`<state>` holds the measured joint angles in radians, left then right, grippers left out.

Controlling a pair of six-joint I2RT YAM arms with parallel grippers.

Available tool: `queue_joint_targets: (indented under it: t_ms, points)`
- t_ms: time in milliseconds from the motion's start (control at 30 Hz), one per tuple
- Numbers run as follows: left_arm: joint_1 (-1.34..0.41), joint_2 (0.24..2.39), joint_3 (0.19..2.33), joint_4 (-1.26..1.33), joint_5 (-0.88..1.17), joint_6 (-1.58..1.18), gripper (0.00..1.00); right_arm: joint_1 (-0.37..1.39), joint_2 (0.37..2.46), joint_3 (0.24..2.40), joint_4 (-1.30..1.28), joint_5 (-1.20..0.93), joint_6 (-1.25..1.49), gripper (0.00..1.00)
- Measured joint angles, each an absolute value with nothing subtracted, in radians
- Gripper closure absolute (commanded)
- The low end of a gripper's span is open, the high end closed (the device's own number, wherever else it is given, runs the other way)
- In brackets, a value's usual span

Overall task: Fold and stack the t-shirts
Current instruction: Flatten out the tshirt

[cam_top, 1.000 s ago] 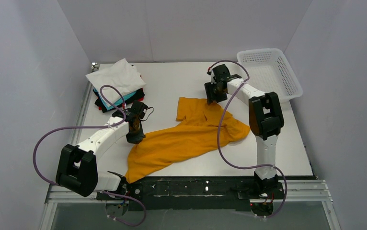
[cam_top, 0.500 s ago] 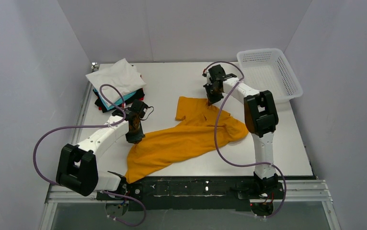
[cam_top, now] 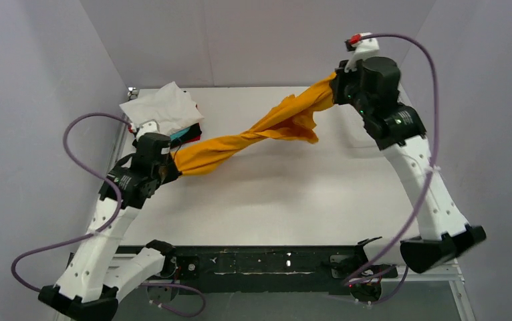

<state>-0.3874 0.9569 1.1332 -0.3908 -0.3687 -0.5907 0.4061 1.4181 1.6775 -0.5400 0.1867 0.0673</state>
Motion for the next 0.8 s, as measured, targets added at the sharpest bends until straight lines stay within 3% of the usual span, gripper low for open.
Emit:
queue_joint_targets:
  t_ms: [167, 433, 633, 800]
  points:
    - [-0.388, 0.798, 1.254, -0.413, -0.364, -0.547, 1.0, 0.406, 1.134, 1.65, -0.503, 0.183, 0.067, 0.99]
    - [-0.388, 0.547, 1.365, -0.448, -0.336, -0.479, 1.0, 0.406, 0.88, 1.644, -0.509, 0.121, 0.08, 0.99]
    - [-0.388, 0.418, 1.373, -0.456, -0.29, -0.456, 1.0, 0.406, 0.776, 1.697, -0.52, 0.091, 0.103, 0.99]
    - [-0.388, 0.479, 1.32, -0.476, -0.342, -0.468, 1.0, 0.406, 0.831, 1.636, -0.487, 0.153, 0.108, 0.99]
